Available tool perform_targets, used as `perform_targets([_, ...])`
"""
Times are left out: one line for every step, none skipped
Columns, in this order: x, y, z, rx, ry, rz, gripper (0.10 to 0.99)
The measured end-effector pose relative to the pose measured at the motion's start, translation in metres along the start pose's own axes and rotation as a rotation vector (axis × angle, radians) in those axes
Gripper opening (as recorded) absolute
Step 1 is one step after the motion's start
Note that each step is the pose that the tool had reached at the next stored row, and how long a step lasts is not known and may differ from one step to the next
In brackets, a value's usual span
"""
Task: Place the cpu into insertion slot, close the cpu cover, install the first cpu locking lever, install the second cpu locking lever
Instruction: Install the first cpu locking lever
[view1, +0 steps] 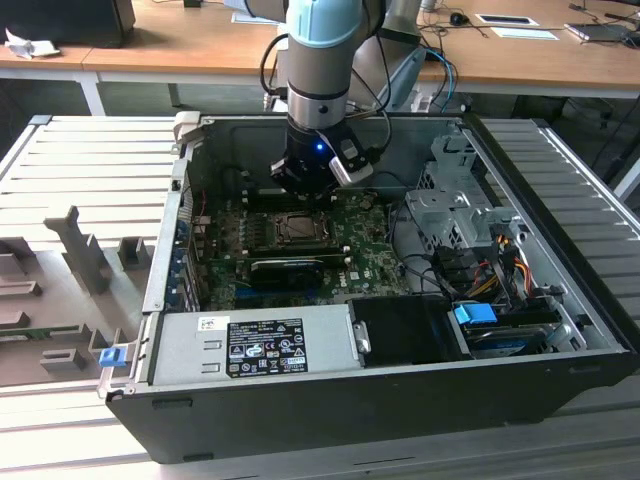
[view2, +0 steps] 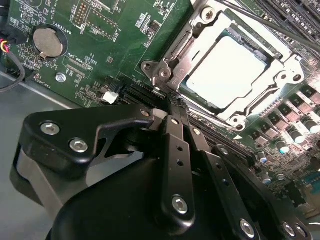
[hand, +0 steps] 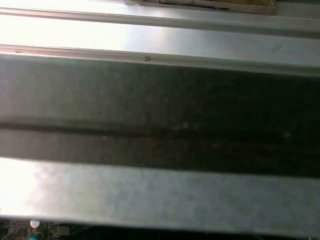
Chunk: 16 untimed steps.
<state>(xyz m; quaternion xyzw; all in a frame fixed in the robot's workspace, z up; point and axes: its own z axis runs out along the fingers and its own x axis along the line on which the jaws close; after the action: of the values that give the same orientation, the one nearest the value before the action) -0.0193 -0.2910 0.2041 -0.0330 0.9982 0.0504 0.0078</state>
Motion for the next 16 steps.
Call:
perform_targets([0.0, -0.0001, 0.0001, 0.001, 0.0, 0.0, 0.106])
perform_targets([0.0, -0.0002, 0.0003, 0.001, 0.0001, 0.0, 0.106])
perform_targets([0.0, -0.0003, 0.0004, 0.002, 0.0, 0.0, 0.106])
perform_targets([0.0, -0.0003, 0.0006, 0.003, 0.0, 0.0, 0.106])
perform_targets([-0.0001, -0.0004, 0.0006, 0.005, 0.0001, 0.0, 0.106])
perform_targets([-0.0001, -0.0005, 0.0006, 0.006, 0.0003, 0.0, 0.106])
perform_targets([-0.0002, -0.0006, 0.0005, 0.009, 0.0005, 0.0, 0.106])
perform_targets([-0.0002, -0.0007, 0.0005, 0.009, 0.0006, 0.0, 0.106])
perform_targets([-0.0002, -0.0007, 0.0004, 0.01, 0.0006, 0.0, 0.106])
perform_targets([-0.0002, -0.0006, -0.0002, 0.01, 0.0005, 0.0, 0.106])
perform_targets([-0.0002, -0.0005, -0.0008, 0.01, 0.0005, 0.0, 0.106])
perform_targets([-0.0002, -0.0005, -0.001, 0.009, 0.0005, 0.0, 0.106])
perform_targets([-0.0003, -0.0004, -0.0009, 0.011, 0.0004, 0.0, 0.106])
perform_targets([-0.0003, -0.0005, -0.0006, 0.014, 0.0008, 0.0, 0.106])
perform_targets([-0.0003, -0.0006, -0.0002, 0.017, 0.0012, 0.0, 0.106])
perform_targets([-0.0002, -0.0007, 0.0002, 0.019, 0.0014, 0.0, 0.106])
